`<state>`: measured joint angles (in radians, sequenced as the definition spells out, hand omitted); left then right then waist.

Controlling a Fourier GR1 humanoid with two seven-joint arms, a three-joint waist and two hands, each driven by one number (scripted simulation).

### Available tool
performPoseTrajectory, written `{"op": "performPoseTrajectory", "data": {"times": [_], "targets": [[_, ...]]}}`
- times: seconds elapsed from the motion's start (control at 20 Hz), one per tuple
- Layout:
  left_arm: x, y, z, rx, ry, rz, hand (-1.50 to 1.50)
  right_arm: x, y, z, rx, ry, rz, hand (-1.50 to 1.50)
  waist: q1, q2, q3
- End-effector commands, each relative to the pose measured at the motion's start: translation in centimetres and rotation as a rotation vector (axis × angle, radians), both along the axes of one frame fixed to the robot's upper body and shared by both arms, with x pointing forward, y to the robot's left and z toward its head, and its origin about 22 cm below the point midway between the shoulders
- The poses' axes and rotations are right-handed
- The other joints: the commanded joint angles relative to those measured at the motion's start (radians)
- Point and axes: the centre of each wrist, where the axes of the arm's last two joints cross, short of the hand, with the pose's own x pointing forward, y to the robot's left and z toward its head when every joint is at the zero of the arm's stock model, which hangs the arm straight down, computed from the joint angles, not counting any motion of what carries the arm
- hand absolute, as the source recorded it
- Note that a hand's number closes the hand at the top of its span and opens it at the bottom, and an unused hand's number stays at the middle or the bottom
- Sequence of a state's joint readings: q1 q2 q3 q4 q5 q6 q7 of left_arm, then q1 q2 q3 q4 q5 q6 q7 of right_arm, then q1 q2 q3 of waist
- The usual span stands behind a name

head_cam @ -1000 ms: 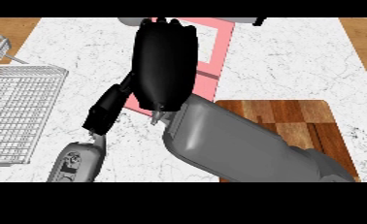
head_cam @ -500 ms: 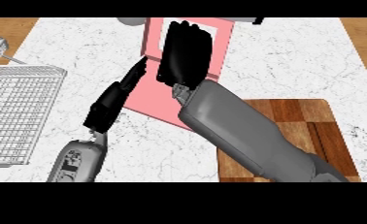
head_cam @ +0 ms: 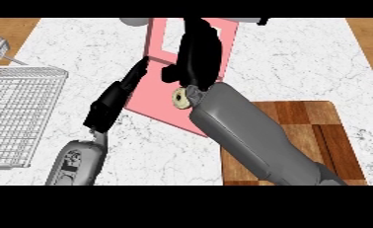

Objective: Pick the cupcake from the cutting board and place it in the cardboard box

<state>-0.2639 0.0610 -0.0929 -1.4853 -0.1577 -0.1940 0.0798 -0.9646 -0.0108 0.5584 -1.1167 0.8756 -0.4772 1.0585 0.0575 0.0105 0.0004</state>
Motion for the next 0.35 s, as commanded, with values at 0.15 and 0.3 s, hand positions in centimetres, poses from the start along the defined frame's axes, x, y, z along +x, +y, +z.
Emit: {"op": "performPoseTrajectory", "data": {"times": [0.15,0.3], "targets": [[-1.0,0.8,-0.9,-0.011,0.018,0.048,0.0,-0.7,-1.7,0.7,0.463,-0.246,-0.102,-1.5,-0.031,-0.013,0.002],[-1.1,1.8,-0.7,-0.012,-0.002,0.044,0.0,-1.1,-2.7,-0.1,0.565,-0.319,-0.136,-1.5,-0.037,-0.012,0.001]]}}
